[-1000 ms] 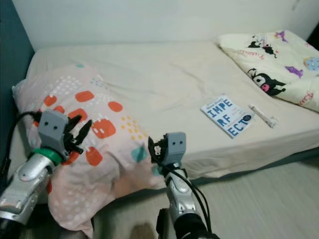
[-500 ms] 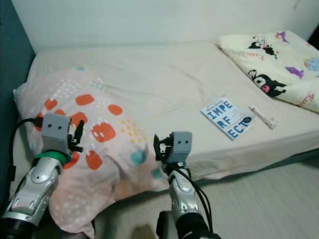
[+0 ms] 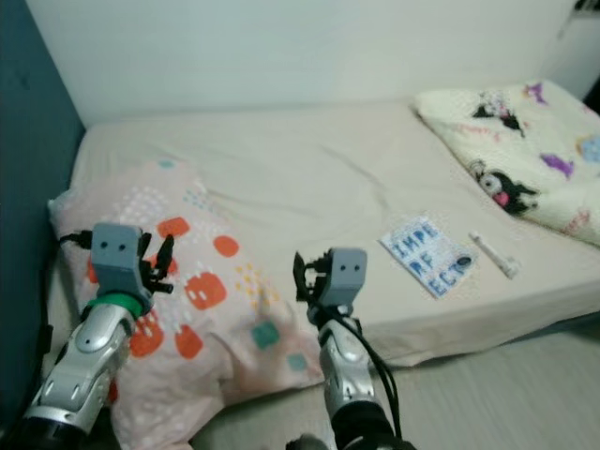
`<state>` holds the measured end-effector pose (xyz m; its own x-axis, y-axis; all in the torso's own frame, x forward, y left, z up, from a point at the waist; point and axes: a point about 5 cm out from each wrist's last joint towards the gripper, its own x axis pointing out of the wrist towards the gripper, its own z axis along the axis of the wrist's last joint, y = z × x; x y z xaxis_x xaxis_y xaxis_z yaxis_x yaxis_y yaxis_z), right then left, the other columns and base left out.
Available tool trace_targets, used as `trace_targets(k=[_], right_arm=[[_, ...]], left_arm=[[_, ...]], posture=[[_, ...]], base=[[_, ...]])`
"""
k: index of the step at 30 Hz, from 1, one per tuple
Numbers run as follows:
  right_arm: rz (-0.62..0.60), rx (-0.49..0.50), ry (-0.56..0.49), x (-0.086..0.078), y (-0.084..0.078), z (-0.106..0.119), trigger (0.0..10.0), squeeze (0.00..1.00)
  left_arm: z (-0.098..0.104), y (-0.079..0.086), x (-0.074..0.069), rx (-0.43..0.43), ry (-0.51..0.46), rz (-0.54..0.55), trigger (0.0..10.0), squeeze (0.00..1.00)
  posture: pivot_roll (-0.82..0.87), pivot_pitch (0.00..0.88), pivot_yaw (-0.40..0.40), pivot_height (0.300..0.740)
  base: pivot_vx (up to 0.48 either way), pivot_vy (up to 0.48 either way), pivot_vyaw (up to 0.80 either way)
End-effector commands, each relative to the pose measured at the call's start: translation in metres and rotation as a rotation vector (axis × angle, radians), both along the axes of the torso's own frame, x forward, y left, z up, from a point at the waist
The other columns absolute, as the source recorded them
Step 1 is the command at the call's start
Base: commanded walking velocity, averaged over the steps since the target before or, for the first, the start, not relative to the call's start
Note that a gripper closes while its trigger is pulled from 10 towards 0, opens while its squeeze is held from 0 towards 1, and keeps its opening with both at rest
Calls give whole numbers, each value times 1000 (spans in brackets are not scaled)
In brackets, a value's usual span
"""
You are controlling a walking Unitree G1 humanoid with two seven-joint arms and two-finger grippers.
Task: Clean up the room
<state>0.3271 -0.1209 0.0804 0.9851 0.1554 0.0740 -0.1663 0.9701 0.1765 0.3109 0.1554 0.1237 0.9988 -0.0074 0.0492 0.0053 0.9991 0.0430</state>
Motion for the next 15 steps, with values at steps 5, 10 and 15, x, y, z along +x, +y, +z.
trace_targets(k=[5,10,15], right_arm=[[7,5,16,-4,2,-6,10000,0],[11,4,16,-4,2,-6,10000,0],[12,1,14,-4,2,-5,10000,0]], left_arm=[[-16,0,-6,16,83,-7,10000,0],[-17,1,-7,11,81,2,10000,0],[-18,0,-8,26,78,-15,10000,0]], posture=[[82,0,18,740],[81,0,19,740],[78,0,19,740]], base=[[0,0,0],[0,0,0],[0,0,0]])
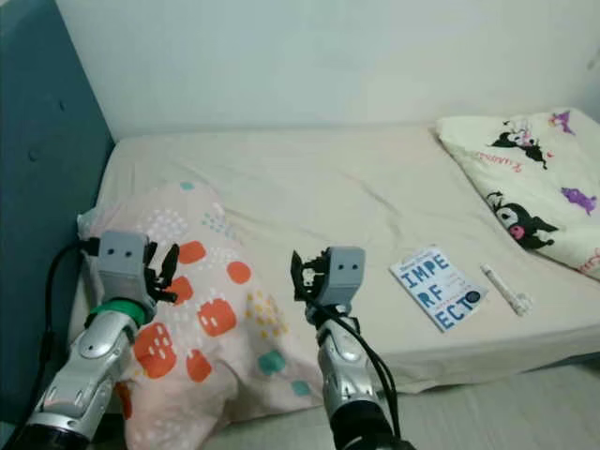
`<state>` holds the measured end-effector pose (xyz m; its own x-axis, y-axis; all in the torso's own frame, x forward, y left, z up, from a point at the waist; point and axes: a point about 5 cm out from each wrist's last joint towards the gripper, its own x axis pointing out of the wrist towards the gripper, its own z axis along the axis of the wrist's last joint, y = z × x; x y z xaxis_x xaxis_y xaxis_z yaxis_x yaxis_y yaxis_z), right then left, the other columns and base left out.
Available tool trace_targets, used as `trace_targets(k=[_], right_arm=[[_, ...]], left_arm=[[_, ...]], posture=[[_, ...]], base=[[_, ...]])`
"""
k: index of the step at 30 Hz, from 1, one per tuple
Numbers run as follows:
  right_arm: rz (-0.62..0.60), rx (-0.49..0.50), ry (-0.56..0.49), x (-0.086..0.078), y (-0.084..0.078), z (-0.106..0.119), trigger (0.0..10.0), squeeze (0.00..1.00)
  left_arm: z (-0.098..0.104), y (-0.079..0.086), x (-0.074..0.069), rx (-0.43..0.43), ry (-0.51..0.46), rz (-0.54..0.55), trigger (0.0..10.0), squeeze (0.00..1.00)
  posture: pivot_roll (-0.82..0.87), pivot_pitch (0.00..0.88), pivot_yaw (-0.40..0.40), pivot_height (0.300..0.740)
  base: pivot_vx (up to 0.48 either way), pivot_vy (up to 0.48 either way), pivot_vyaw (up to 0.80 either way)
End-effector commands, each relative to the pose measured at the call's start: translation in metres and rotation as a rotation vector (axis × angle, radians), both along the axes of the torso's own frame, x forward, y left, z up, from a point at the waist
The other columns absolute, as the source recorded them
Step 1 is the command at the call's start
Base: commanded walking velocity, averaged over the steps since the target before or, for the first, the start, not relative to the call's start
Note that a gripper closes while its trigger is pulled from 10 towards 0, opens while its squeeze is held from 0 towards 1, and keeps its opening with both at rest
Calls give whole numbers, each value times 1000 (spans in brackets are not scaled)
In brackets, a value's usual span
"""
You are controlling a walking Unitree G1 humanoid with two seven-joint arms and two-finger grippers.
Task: Clean up the room
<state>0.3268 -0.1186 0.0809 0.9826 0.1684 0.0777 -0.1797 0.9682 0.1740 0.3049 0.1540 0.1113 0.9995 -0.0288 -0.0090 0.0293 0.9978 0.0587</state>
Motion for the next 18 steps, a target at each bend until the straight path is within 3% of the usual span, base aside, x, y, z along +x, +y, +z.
trace_targets(k=[1,5,6,7,10,14,16,18], right_arm=[[-8,10,24,-3,-1,-6,10000,0],[-40,65,46,-3,-7,-8,10000,0],[-79,64,123,-3,-13,-18,10000,0],[-79,64,123,-3,-13,-18,10000,0],[-109,86,186,-5,-20,-27,10000,0],[-137,86,242,-9,-27,-38,10000,0],[-138,86,245,-9,-27,-38,10000,0],[-124,72,253,-11,-23,-40,10000,0]], left_arm=[[-7,3,-2,11,25,20,10000,0],[-9,4,0,26,41,44,10000,0],[-14,3,0,-9,63,31,10000,0],[-14,3,0,-9,63,31,10000,0],[-26,5,0,-10,138,80,10000,0],[-49,1,-1,-8,275,31,10000,0],[-50,1,-1,-5,281,31,10000,0],[-48,3,3,55,248,11,10000,0]], posture=[[76,0,19,740],[76,0,18,740],[78,0,19,740],[78,0,19,740],[83,0,18,740],[85,0,22,740],[85,0,22,740],[69,0,39,740]], base=[[0,0,0],[0,0,0],[0,0,0],[0,0,0],[0,0,0],[0,0,0],[0,0,0],[0,0,0]])
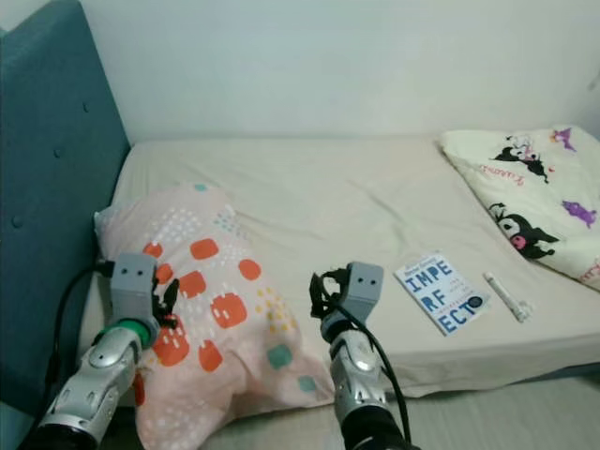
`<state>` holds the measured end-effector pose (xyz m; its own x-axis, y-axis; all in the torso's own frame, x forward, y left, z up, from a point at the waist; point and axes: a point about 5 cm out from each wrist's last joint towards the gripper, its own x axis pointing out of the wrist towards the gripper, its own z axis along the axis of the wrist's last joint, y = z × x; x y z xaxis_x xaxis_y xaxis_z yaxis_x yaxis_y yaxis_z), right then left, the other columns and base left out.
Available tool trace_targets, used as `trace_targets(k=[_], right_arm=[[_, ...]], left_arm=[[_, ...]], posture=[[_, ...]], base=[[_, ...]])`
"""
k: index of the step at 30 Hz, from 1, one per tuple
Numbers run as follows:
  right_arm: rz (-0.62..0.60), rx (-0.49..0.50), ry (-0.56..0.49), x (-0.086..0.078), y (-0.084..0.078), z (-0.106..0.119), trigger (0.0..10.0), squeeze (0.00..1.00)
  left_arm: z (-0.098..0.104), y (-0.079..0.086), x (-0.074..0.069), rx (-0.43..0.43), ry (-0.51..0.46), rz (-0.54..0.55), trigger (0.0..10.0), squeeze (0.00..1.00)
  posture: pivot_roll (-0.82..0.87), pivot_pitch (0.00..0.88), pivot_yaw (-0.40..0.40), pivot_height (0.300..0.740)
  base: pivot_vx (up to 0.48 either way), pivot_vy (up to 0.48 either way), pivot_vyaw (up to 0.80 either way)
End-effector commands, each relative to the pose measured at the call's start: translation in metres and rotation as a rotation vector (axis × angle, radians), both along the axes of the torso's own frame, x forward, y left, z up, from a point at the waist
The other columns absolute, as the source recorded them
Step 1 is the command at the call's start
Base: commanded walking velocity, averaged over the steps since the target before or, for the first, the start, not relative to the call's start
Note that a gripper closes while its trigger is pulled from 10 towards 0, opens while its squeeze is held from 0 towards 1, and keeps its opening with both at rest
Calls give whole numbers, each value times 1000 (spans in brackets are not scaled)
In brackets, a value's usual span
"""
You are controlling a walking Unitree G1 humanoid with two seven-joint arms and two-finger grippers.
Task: Clean up the room
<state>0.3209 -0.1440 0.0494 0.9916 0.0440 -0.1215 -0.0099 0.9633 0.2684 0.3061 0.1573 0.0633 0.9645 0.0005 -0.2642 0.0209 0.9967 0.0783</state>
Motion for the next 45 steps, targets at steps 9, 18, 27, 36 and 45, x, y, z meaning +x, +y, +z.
trace_targets(k=[9,18,27,36,45], right_arm=[[13,-54,34,-9,6,-11,10000,0],[8,-80,14,-11,5,-11,10000,0],[11,-91,7,-11,5,-10,10000,0],[12,-125,29,-13,2,-15,10000,0],[0,-119,40,-17,-2,-18,10000,0]], left_arm=[[6,-1,6,26,-60,-43,10000,0],[11,-13,9,5,-106,-54,10000,0],[10,-13,7,3,-118,-48,10000,0],[0,-12,4,-7,-81,-44,10000,0],[-1,-10,2,1,-80,-40,10000,0]], posture=[[56,0,52,740],[52,0,47,740],[53,0,41,740],[54,0,40,740],[49,0,44,740]], base=[[0,0,0],[0,0,0],[0,0,0],[0,0,0],[0,0,0]])
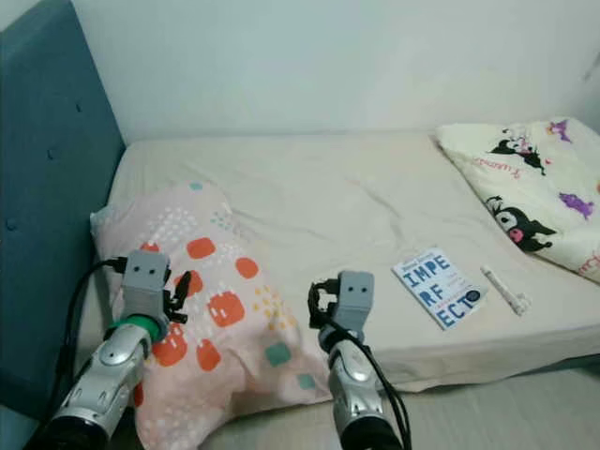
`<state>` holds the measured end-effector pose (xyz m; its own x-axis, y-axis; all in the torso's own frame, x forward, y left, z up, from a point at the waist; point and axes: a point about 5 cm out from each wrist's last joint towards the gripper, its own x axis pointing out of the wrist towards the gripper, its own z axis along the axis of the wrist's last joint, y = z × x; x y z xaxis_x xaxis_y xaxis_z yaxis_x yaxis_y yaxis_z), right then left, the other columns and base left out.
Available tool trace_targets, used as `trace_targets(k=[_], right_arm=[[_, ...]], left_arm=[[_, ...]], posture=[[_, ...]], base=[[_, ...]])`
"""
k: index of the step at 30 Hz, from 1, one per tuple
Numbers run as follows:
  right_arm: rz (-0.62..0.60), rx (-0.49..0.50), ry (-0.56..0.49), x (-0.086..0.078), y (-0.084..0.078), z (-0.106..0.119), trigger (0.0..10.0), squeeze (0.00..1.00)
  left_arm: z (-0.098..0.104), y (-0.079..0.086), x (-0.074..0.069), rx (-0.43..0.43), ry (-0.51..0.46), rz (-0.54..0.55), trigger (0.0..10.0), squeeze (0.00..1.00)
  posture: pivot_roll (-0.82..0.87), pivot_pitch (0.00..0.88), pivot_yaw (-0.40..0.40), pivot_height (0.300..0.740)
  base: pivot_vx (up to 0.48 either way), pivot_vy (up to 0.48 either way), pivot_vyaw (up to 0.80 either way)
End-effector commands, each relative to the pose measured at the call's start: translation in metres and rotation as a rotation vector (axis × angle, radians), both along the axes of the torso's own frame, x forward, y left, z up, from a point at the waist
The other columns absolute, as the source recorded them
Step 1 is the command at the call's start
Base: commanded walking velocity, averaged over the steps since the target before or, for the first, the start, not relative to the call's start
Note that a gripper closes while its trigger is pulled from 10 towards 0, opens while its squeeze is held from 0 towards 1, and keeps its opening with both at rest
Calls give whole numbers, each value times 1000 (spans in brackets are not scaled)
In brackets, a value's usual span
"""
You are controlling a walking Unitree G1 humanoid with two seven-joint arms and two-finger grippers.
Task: Clean up the room
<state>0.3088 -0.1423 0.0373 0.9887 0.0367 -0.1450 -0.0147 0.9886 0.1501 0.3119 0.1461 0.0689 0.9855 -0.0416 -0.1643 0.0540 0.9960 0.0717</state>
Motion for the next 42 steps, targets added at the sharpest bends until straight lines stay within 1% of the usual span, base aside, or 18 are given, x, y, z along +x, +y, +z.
trace_targets(k=[1,4,6,9,14,15,18,23,26,27,29,34,42], right_arm=[[-10,2,21,-5,-3,-6,10000,0],[-10,-10,29,-5,-6,-7,10000,0],[-25,-17,29,-5,-9,-6,10000,0],[-34,-15,34,-5,-8,-7,10000,0],[-16,-29,21,-4,-1,-5,10000,0],[-10,-32,20,-4,1,-5,10000,0],[-3,-31,25,-4,2,-6,10000,0],[5,-36,42,-4,2,-7,10000,0],[-26,-17,52,-4,-2,-9,10000,0],[-39,-8,56,-4,-4,-9,10000,0],[-40,-11,62,-5,-4,-10,10000,0],[14,-42,57,-6,3,-10,10000,0],[-16,-30,76,-6,0,-12,10000,0]], left_arm=[[-6,1,-4,12,22,2,10000,0],[-7,1,-3,6,30,15,10000,0],[-6,0,-1,-10,21,10,10000,0],[-5,1,-1,-11,10,15,10000,0],[-3,12,0,-39,-8,84,10000,0],[-3,15,0,-36,-3,89,10000,0],[-5,16,0,-21,12,72,10000,0],[-8,16,-3,-18,30,65,10000,0],[-10,16,-3,-2,45,68,10000,0],[-10,16,-3,33,45,63,10000,0],[-7,17,0,17,36,88,10000,0],[-2,12,3,4,16,61,10000,0],[-2,9,3,10,12,57,10000,0]], posture=[[49,0,44,740],[52,0,41,740],[67,0,54,740],[63,0,65,740],[69,0,86,740],[69,0,86,740],[77,0,76,740],[83,0,65,740],[86,0,62,740],[89,0,62,740],[88,0,56,740],[76,0,52,740],[64,0,46,740]], base=[[0,0,0],[0,0,0],[0,0,0],[0,0,0],[0,0,0],[0,0,0],[0,0,0],[0,0,0],[0,0,0],[0,0,0],[0,0,0],[0,0,0],[0,0,0]])
